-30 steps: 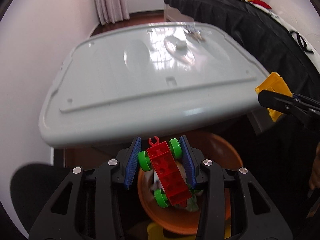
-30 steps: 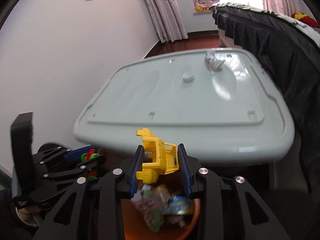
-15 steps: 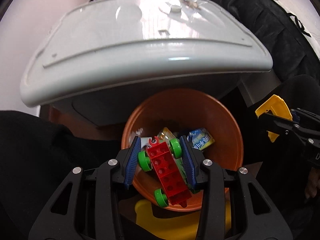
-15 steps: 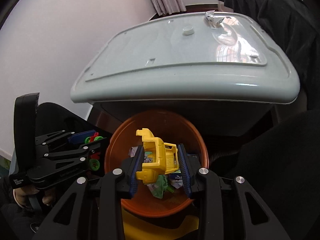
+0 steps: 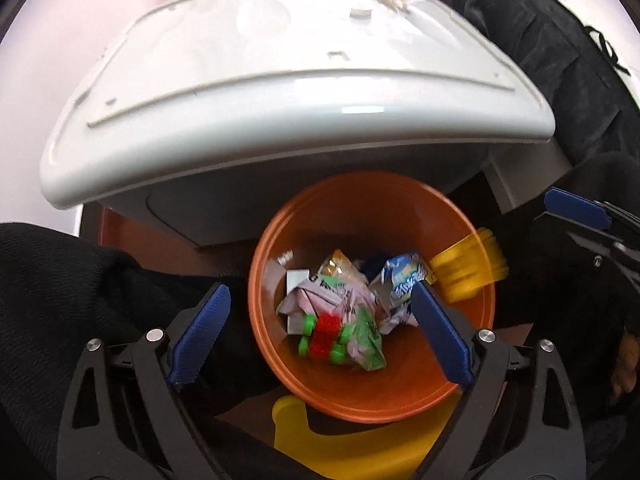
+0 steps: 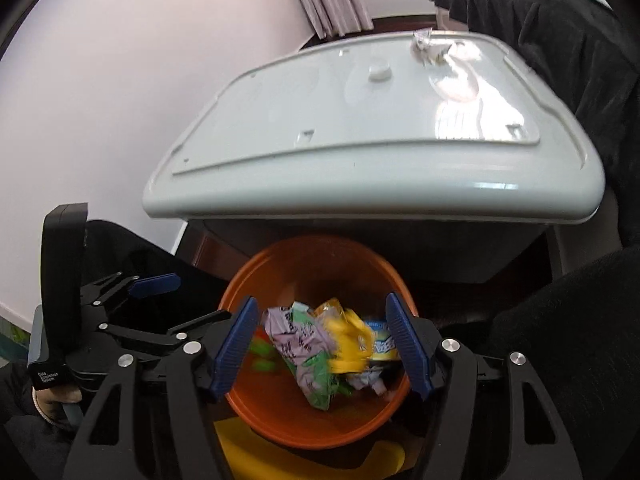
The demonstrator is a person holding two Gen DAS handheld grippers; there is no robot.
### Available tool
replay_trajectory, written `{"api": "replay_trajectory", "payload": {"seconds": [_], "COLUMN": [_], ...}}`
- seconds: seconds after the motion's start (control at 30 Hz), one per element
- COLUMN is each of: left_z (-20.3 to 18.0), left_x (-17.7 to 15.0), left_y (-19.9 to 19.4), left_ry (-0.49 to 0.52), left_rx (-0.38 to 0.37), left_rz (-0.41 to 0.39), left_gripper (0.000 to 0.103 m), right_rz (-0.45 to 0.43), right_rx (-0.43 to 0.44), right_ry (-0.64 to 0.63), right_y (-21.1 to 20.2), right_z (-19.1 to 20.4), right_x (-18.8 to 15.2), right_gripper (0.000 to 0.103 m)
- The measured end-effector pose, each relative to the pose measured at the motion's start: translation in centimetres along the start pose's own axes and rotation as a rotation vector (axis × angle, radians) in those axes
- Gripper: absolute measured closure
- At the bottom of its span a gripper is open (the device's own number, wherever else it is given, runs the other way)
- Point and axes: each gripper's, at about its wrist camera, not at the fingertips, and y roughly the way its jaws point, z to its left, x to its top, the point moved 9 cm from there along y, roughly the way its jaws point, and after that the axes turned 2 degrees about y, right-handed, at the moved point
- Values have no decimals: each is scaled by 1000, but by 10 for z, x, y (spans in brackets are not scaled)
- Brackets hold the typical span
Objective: Collect trash
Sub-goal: 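Carry both toys over the orange bucket and open both tools to drop them, then grasp the white-blue plastic wrapper with the right tool while the left tool grasps the white bottle cap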
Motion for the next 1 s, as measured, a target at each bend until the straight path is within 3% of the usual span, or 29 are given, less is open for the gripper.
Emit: {"api": "replay_trajectory", "payload": {"seconds": [0.43,1.0], "left_z": [-6,-8], "left_x": [16,113], "left_y": [-25,-27], "left_ry": [1,47], "left_rx": [-67,-43], "left_rz": [-105,-195], "left_gripper": [14,13], "right_rz": [-80,-163], "right_rx": [3,-64], "right_ry": [75,19], "right_y": [-22,-14], "right_z": [-21,-57], "right_x": [31,135], "right_gripper": [33,28]}}
